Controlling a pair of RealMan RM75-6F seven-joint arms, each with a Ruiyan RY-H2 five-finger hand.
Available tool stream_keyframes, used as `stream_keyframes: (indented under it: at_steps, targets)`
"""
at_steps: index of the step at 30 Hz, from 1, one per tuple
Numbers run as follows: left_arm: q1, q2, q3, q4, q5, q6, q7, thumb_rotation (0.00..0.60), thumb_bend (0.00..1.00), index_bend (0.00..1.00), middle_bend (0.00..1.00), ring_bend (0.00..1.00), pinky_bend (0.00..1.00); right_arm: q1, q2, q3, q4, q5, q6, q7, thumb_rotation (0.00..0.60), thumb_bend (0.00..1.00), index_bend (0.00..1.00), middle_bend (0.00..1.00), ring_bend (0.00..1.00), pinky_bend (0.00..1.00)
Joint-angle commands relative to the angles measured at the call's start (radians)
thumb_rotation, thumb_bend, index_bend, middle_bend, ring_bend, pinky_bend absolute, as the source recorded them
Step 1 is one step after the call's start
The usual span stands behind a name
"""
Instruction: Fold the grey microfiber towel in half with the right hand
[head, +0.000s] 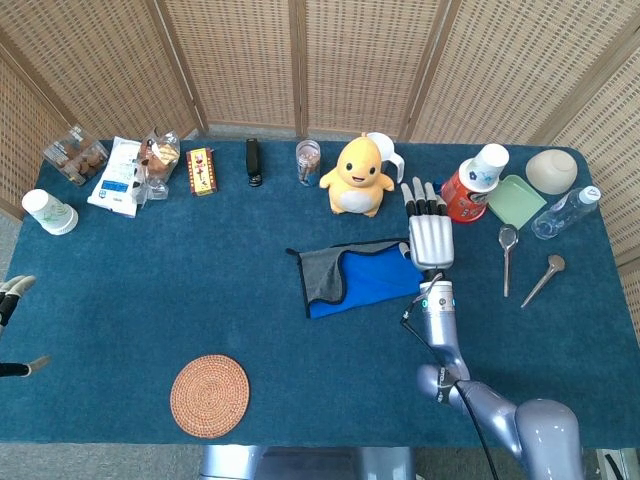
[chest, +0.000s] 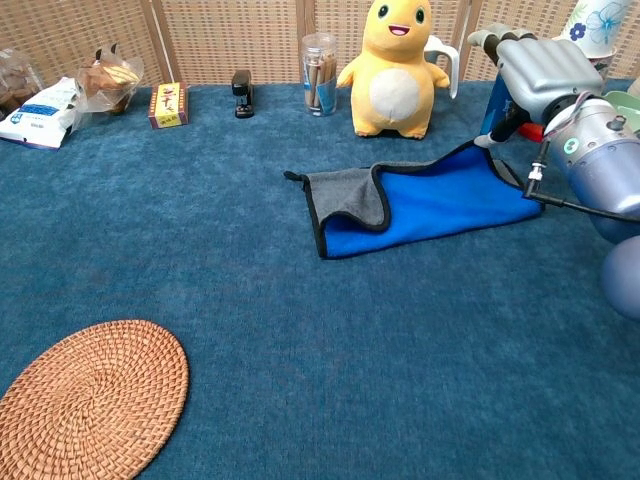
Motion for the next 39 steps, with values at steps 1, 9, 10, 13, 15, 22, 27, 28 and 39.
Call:
stream_keyframes:
  at_steps: [1,9,10,13,15,22,27,28,39]
  targets:
    - [-0.001,-0.001,0.002,-0.001,0.003,-0.002,0.002,0.6,0.1,0.0,0.0,0.0,0.0,0.004,-0.005,0.002,0.013,0.005,-0.004,-0.006,0.6,0.09,0.0,0.0,0.0,0.24]
    - [-0.001,-0.003,0.004,-0.004,0.005,-0.002,0.006,0.6,0.1,0.0,0.0,0.0,0.0,0.055,-0.058,0.044,0.098,0.04,-0.008,-0.028,0.6,0.09,0.0,0.0,0.0,0.24]
    - [-0.001,-0.002,0.004,-0.003,0.004,-0.002,0.004,0.6,0.1,0.0,0.0,0.0,0.0,0.062,-0.067,0.047,0.113,0.043,-0.01,-0.028,0.6,0.09,0.0,0.0,0.0,0.24]
    - [-0.001,0.0,0.003,-0.001,0.003,-0.005,-0.002,0.6,0.1,0.0,0.0,0.0,0.0,0.076,-0.087,0.044,0.153,0.04,-0.014,-0.025,0.6,0.09,0.0,0.0,0.0,0.24]
    - [-0.002,0.001,0.003,0.001,0.003,-0.007,-0.005,0.6,0.1,0.0,0.0,0.0,0.0,0.082,-0.096,0.042,0.172,0.039,-0.016,-0.021,0.6,0.08,0.0,0.0,0.0,0.24]
    - [-0.002,0.006,0.002,0.009,0.006,-0.011,-0.023,0.6,0.1,0.0,0.0,0.0,0.0,0.072,-0.088,0.012,0.164,-0.003,0.022,0.032,0.6,0.08,0.0,0.0,0.0,0.24]
    - [-0.003,0.004,0.006,0.005,0.013,-0.014,-0.016,0.6,0.1,0.0,0.0,0.0,0.0,0.037,-0.036,-0.021,0.071,-0.039,0.048,0.052,0.6,0.09,0.0,0.0,0.0,0.24]
    - [-0.003,0.004,0.006,0.004,0.014,-0.012,-0.015,0.6,0.1,0.0,0.0,0.0,0.0,0.03,-0.026,-0.028,0.051,-0.045,0.052,0.052,0.6,0.09,0.0,0.0,0.0,0.24]
    - [-0.003,-0.004,0.007,-0.003,0.008,-0.008,0.007,0.6,0.1,0.0,0.0,0.0,0.0,-0.036,0.047,-0.085,-0.098,-0.078,0.073,0.012,0.6,0.09,0.0,0.0,0.0,0.24]
